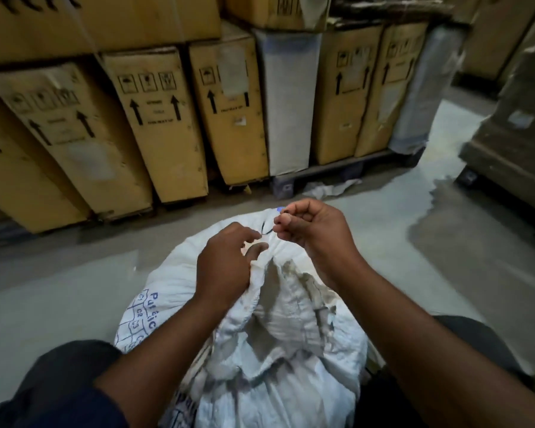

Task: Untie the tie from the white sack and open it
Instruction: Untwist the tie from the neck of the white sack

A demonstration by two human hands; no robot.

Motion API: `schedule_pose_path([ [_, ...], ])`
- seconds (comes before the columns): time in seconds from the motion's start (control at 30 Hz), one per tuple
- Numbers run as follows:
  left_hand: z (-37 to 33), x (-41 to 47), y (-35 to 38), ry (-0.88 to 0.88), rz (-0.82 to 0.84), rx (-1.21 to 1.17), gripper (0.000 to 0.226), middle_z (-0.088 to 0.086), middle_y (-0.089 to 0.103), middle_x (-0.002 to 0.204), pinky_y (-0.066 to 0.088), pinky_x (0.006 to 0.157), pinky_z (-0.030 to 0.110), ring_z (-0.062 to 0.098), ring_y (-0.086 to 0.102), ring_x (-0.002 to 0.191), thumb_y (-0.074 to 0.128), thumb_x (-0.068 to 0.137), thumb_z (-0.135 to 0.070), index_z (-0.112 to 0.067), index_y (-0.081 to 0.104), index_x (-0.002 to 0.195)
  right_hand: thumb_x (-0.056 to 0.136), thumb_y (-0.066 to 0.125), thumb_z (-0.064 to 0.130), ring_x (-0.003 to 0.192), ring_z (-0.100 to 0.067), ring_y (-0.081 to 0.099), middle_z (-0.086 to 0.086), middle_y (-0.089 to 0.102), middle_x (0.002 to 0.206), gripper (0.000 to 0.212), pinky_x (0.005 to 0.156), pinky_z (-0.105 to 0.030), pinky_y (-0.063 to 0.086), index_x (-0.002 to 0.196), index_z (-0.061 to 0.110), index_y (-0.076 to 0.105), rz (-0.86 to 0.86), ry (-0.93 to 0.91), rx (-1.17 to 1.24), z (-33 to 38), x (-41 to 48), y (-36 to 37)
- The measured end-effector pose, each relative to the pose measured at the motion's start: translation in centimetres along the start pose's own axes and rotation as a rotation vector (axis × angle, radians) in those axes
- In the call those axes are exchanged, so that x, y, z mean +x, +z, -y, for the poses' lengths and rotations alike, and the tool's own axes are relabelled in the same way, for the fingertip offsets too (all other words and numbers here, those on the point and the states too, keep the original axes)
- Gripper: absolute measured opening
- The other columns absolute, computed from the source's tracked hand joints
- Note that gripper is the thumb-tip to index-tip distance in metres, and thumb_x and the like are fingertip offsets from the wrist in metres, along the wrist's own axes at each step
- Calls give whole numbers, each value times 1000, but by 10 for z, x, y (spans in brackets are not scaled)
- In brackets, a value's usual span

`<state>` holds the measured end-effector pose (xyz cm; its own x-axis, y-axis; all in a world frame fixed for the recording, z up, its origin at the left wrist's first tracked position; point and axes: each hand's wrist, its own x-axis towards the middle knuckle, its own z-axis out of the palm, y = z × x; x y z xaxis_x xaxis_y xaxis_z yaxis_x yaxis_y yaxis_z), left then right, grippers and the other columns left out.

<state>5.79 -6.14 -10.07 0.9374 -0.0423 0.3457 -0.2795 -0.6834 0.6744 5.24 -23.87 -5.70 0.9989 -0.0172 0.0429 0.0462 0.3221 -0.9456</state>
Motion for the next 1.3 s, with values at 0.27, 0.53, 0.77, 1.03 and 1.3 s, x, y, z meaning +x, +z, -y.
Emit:
schedule_pose_path([
  [0.27, -78, 38, -51, -14, 161, -446, 15, -6, 81, 90, 57, 68, 24, 7, 74, 74, 79, 92, -25, -22, 82, 107, 92, 67, -4, 88, -26, 75, -19, 75, 93, 8, 80, -32, 59, 95, 4, 67, 0, -111, 143, 59, -26, -3],
  [0.53, -172, 30, -66, -186, 349, -891, 15, 5, 70, 69, 54, 76, 38, 14, 62, 60, 68, 99, -19, -7, 75, 95, 88, 75, -3, 89, -28, 75, -19, 78, 98, 15, 74, -33, 60, 102, 2, 73, 19, -281, -267, 128, -93, -19],
  [0.77, -257, 2, -56, 118, 545, -798, 21, 5, 70, 73, 48, 55, 22, 14, 59, 62, 65, 103, -20, -8, 79, 93, 99, 68, 18, 60, -13, 55, 3, 70, 72, 13, 52, -33, 45, 108, 13, 75, -292, -448, -510, 195, -157, -81],
  [1.03, -372, -40, -18, 388, 857, -727, 28, 0, 68, 75, 50, 57, 19, 8, 62, 66, 61, 105, -26, -2, 73, 97, 88, 76, 24, 59, -21, 47, -25, 62, 76, 16, 44, -23, 39, 95, 11, 81, -333, -441, -480, 270, -246, -147],
  [1.3, -441, -110, 36, 480, 1158, -716, 26, 2, 65, 75, 53, 62, 24, 13, 65, 74, 56, 108, -27, -15, 71, 90, 69, 86, 33, 49, -9, 46, -14, 62, 70, 27, 38, -19, 34, 86, 13, 80, -383, -393, -359, 288, -339, -214],
])
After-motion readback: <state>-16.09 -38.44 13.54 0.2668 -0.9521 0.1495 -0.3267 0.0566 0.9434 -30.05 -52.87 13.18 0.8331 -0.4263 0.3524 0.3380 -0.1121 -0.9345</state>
